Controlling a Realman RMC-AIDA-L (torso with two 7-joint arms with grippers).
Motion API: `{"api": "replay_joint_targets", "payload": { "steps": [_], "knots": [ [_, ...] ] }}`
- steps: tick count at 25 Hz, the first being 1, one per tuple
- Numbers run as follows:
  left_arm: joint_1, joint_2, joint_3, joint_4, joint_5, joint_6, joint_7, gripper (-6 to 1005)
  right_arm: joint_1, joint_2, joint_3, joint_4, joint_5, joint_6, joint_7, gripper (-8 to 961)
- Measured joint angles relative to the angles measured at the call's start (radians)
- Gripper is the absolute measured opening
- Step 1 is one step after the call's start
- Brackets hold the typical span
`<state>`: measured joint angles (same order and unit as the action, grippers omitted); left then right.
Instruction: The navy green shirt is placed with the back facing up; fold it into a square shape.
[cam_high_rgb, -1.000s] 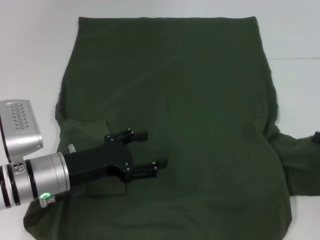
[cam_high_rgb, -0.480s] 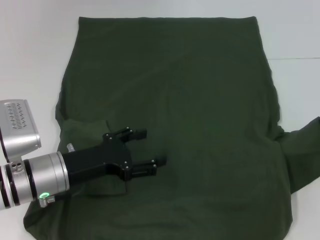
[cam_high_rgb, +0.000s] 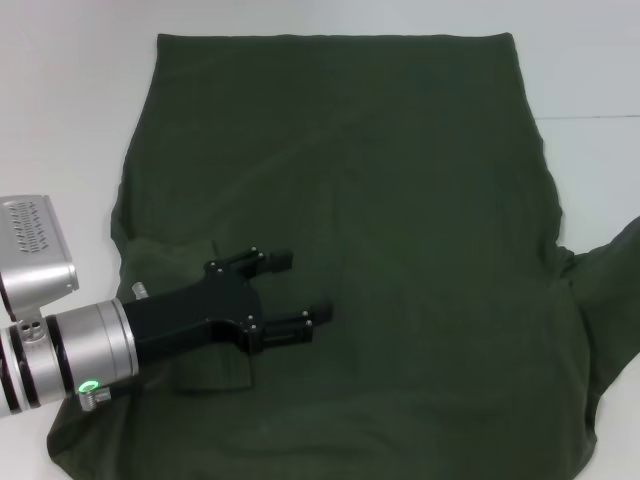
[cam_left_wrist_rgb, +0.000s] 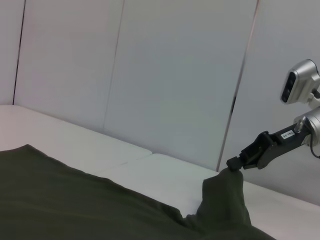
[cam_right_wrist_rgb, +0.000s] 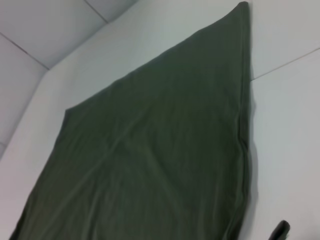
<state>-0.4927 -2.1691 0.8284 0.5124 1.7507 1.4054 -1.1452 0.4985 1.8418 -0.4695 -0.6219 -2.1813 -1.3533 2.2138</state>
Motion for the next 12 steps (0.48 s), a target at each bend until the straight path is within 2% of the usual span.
{"api": "replay_joint_targets", "payload": {
  "steps": [12],
  "knots": [
    [-0.003,-0.001,0.000,-0.017,-0.024,0.003,-0.002,907,0.043,0.001,-0.008,-0.055,-0.089,0.047,-0.001,20]
  ]
}}
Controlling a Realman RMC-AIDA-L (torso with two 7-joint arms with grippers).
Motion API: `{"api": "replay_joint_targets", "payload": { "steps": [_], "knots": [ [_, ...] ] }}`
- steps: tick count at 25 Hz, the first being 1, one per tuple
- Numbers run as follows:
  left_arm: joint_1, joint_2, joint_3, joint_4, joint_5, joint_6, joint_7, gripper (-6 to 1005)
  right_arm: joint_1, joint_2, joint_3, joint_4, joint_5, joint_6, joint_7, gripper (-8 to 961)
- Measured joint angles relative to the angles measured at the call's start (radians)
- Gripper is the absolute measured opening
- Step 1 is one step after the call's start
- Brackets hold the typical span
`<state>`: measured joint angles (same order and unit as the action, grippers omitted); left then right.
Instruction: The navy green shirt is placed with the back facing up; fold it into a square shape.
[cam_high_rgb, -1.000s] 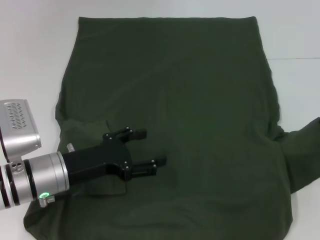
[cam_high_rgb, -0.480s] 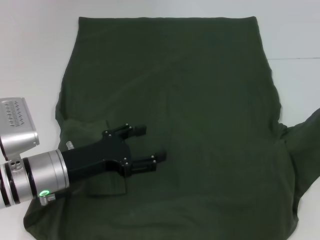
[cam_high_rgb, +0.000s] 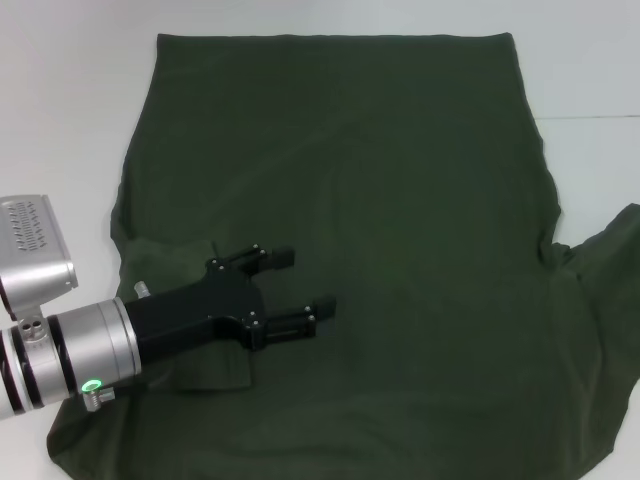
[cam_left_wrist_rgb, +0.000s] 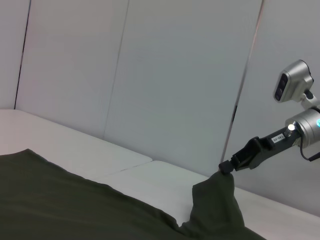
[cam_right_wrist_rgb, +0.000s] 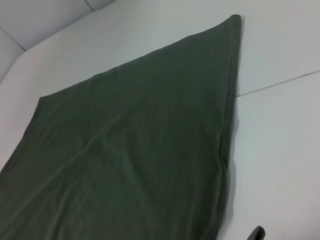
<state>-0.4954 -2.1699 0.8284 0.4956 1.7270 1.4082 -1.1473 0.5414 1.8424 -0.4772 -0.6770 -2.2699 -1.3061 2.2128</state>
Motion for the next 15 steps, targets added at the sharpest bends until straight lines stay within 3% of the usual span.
{"api": "replay_joint_targets", "payload": {
  "steps": [8,15],
  "knots": [
    [-0.003,0.002,0.000,-0.006,-0.003,-0.002,0.000,907,0.002,0.005,-0.003,-0.009,-0.016,0.000,-0.020,24],
    [-0.003,0.001,0.000,-0.006,-0.003,0.003,-0.006,907,0.002,0.022,0.000,-0.018,-0.008,-0.127,-0.044,28]
  ]
}}
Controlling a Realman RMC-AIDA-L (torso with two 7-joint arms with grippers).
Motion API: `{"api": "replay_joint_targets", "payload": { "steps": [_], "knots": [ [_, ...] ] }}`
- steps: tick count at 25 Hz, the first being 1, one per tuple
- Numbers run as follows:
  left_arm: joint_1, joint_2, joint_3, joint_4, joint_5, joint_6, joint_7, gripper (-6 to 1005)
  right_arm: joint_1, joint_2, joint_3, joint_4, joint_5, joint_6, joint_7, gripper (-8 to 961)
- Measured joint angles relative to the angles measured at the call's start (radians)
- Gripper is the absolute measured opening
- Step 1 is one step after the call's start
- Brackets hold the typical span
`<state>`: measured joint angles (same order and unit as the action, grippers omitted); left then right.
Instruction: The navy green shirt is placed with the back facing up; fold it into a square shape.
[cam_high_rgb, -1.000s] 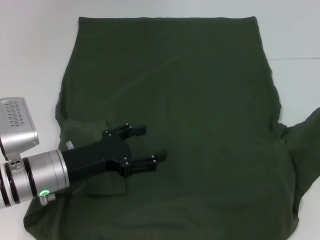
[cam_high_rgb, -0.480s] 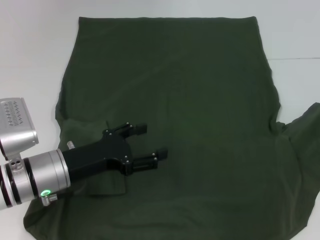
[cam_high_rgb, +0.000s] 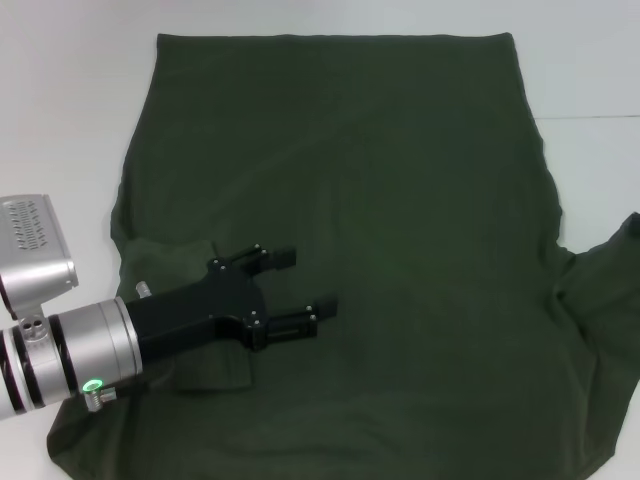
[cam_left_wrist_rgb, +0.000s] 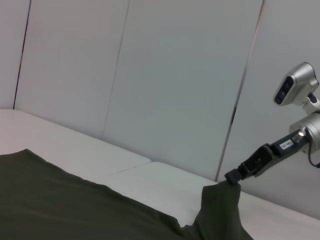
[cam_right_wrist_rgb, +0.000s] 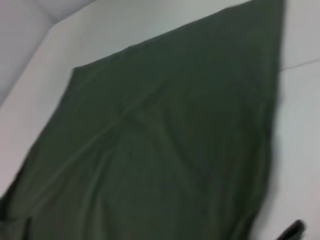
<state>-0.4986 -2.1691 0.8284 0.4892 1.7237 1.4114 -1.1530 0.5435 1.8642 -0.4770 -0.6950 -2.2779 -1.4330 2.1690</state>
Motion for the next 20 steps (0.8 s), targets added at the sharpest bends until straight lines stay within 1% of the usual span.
{"api": "replay_joint_targets", "payload": {
  "steps": [4,7,10,13,20],
  "knots": [
    [0.000,0.000,0.000,0.000,0.000,0.003,-0.005,907,0.014,0.020,0.000,-0.016,0.003,-0.074,0.016,30],
    [0.000,0.000,0.001,0.000,0.000,0.004,-0.007,907,0.024,0.024,0.004,-0.017,0.010,-0.125,0.019,32],
    [0.001,0.001,0.001,0.000,0.000,0.004,-0.007,907,0.028,0.024,0.004,-0.018,0.026,-0.151,0.018,33],
    [0.002,0.002,0.000,0.000,0.001,0.005,-0.007,907,0.040,0.021,0.004,-0.018,0.077,-0.224,0.012,35],
    [0.000,0.002,0.000,0.000,0.000,0.004,-0.007,907,0.071,0.014,0.000,-0.018,0.102,-0.258,0.031,38]
  ]
}}
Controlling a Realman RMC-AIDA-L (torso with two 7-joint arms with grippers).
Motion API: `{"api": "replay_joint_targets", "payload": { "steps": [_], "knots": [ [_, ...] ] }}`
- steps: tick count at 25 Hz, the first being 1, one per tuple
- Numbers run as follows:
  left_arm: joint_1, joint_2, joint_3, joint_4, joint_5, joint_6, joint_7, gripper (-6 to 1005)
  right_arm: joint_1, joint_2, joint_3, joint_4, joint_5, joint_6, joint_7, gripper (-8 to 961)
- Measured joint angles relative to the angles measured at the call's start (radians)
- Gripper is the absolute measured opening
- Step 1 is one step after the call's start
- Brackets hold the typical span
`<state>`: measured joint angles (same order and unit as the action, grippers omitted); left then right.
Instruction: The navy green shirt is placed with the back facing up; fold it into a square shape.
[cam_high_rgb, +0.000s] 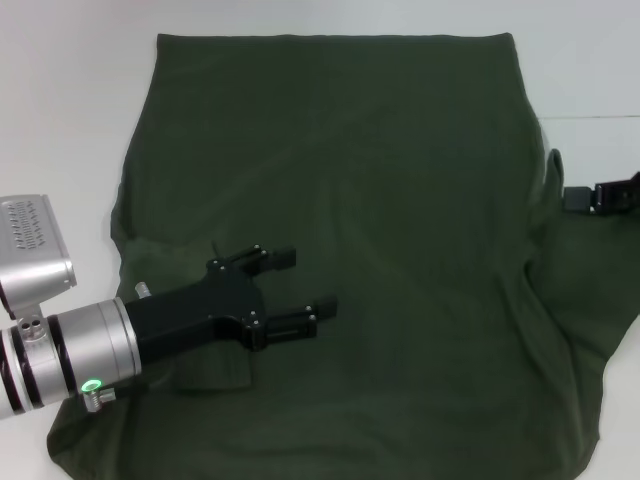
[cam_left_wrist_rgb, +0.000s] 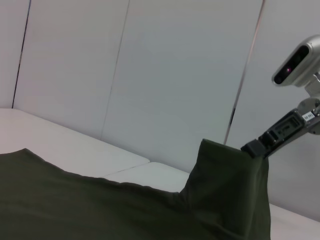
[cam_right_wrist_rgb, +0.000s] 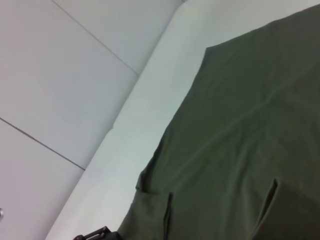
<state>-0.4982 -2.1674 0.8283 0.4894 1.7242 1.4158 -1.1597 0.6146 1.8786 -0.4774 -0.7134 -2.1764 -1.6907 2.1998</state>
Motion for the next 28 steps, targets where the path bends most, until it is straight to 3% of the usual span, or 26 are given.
{"api": "replay_joint_targets", "payload": {
  "steps": [6,13,21,28],
  "knots": [
    [0.000,0.000,0.000,0.000,-0.008,0.000,-0.001,907,0.013,-0.003,-0.008,-0.010,-0.040,0.034,0.021,42],
    [-0.001,0.000,0.000,0.000,-0.015,-0.001,-0.002,907,-0.022,-0.006,-0.010,-0.014,-0.089,0.088,0.037,45],
    [-0.002,0.000,0.000,0.000,-0.015,-0.001,-0.003,908,-0.070,-0.011,-0.013,-0.014,-0.169,0.258,0.061,49],
    [0.000,0.000,0.002,0.000,-0.015,-0.001,-0.012,908,-0.072,-0.001,-0.023,-0.014,-0.225,0.353,0.027,53]
  ]
}}
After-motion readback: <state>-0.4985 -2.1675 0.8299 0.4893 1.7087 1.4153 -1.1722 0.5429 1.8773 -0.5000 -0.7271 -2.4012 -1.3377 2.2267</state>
